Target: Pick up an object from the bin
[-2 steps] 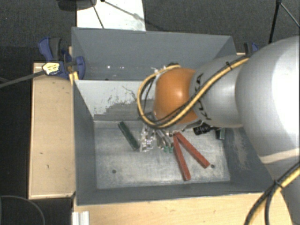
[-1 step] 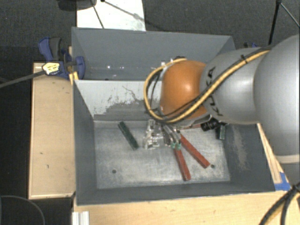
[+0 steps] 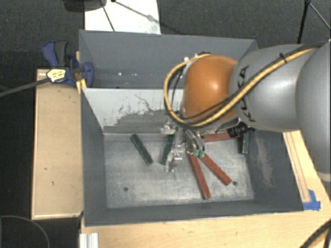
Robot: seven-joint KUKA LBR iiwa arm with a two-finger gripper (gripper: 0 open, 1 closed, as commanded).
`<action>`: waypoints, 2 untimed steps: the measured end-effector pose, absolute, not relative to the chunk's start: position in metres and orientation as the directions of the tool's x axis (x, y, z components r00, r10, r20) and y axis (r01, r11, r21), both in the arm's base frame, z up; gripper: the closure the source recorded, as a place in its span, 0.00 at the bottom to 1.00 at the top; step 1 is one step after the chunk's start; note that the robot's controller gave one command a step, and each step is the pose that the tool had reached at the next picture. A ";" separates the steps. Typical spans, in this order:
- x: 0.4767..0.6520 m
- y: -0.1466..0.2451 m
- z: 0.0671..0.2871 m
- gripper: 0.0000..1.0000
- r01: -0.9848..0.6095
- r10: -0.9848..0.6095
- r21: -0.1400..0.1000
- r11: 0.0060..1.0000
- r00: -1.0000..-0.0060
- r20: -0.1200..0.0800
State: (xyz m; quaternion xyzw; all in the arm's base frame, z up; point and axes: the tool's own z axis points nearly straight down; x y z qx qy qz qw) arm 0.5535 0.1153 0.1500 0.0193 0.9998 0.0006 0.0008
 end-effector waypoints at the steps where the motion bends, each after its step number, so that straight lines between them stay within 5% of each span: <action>1: 0.554 0.114 0.139 0.00 0.044 0.044 0.001 0.999 -0.999 -0.001; 2: 0.571 0.137 0.074 1.00 0.175 0.175 0.005 0.985 -0.985 -0.008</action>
Offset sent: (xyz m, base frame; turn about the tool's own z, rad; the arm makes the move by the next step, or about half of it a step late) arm 0.0151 0.0207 -0.0800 0.1360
